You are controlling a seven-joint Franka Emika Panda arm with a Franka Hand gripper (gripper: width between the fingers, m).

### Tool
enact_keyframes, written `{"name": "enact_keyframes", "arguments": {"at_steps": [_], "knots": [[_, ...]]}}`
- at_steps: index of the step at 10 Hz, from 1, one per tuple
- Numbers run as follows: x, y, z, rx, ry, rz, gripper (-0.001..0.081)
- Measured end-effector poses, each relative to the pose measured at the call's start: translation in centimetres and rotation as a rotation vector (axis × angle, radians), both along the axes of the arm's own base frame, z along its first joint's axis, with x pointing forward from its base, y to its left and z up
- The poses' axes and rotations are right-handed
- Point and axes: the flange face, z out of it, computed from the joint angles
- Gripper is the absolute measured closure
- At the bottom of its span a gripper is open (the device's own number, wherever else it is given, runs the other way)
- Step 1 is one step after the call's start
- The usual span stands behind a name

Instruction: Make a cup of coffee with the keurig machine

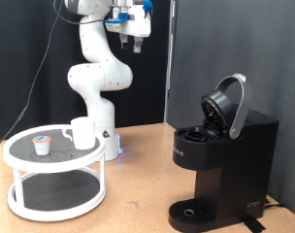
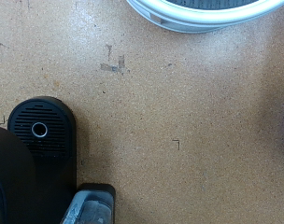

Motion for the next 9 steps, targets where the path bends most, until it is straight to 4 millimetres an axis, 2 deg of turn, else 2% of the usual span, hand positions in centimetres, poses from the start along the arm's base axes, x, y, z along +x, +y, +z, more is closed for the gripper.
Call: {"name": "enact_keyframes", "arguments": {"at_steps": [2, 3, 9], "knots": [[0.0, -0.6, 0.0, 0.010, 0.001, -0.006, 0.0072], [-0.1, -1.8, 0.0, 0.025, -0.001, -0.014, 0.0072], [-1.9, -11.8, -0.2, 0.002, 0.002, -0.080, 0.0072]]}}
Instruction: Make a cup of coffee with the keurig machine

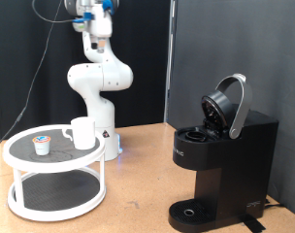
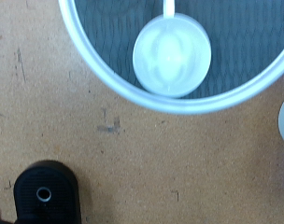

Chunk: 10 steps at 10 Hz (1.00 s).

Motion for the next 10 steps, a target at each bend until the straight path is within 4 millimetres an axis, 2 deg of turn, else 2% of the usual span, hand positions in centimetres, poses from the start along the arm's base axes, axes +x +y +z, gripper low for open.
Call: {"name": "enact_keyframes", "arguments": {"at_steps": [1, 5, 10], "knots": [[-0.2, -0.8, 0.0, 0.005, -0.003, 0.004, 0.0072], [-0.4, -1.3, -0.6, -0.016, 0.015, 0.010, 0.0072], [-1.4, -6.1, -1.5, -0.025, -0.043, -0.034, 0.0072]]}}
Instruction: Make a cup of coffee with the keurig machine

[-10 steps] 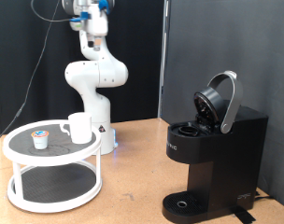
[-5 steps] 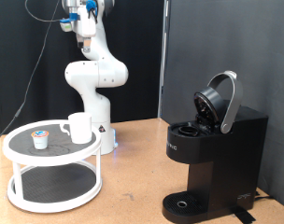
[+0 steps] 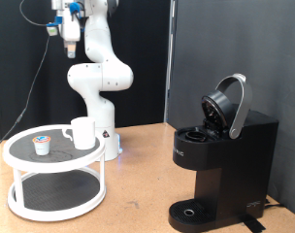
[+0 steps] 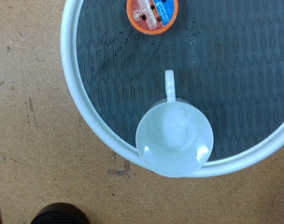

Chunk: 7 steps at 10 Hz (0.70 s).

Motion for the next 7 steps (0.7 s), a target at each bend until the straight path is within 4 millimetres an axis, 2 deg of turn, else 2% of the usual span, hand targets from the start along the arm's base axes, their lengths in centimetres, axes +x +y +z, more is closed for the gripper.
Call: {"name": "enact_keyframes", "arguments": {"at_steps": [2, 7], "knots": [[-0.24, -0.82, -0.25, 0.007, -0.002, -0.005, 0.0072], [-0.25, -1.45, -0.81, 0.012, 0.012, 0.034, 0.0072]]}}
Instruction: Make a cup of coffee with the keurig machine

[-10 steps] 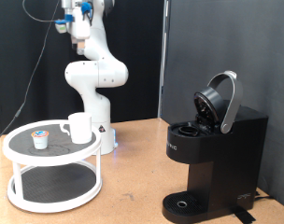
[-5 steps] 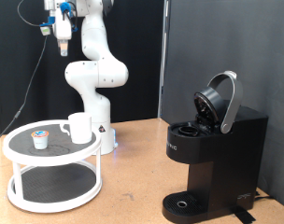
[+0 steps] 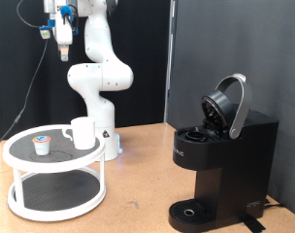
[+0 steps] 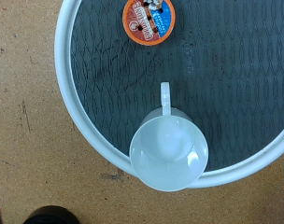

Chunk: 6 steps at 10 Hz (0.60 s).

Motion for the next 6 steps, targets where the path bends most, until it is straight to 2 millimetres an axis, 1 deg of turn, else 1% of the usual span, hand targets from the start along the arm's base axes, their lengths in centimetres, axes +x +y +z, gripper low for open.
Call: {"name": "enact_keyframes", "arguments": {"at_steps": [1, 3, 6], "knots": [[-0.2, -0.6, -0.3, 0.000, -0.010, 0.017, 0.0072], [-0.6, -1.9, -2.1, -0.007, -0.004, 0.025, 0.0072], [-0.8, -3.1, -6.4, -0.060, 0.042, 0.026, 0.0072]]}}
